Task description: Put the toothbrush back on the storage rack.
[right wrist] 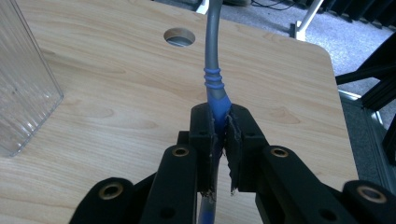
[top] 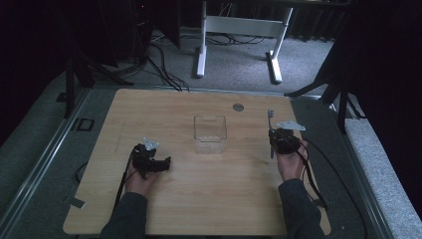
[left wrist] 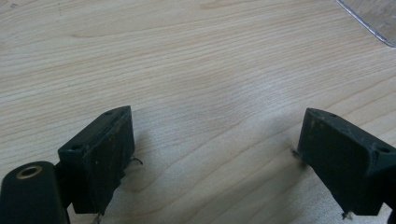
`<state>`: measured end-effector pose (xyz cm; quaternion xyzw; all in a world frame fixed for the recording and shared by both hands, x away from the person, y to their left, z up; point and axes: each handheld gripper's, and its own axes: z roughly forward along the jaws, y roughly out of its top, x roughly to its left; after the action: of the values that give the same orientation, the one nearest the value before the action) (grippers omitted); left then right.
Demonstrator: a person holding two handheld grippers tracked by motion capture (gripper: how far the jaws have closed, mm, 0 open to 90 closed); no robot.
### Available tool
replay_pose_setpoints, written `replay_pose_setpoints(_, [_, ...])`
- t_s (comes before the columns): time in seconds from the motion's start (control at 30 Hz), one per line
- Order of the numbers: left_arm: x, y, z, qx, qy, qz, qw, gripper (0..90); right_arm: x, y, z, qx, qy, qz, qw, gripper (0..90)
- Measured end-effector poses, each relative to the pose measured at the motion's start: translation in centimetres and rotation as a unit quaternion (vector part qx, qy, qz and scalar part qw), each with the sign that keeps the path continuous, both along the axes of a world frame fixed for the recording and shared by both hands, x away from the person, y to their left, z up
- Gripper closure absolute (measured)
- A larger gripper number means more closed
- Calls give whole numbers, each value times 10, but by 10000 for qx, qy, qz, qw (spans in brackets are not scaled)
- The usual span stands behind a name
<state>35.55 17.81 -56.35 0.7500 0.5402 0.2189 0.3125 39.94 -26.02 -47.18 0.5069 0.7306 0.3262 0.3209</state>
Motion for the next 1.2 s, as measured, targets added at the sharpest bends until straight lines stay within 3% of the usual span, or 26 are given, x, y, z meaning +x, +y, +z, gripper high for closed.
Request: replay_pose_setpoints(1.2, [0, 0, 0, 5, -1, -4, 10000, 111, 11, 33, 14, 274, -171, 262, 9991, 812])
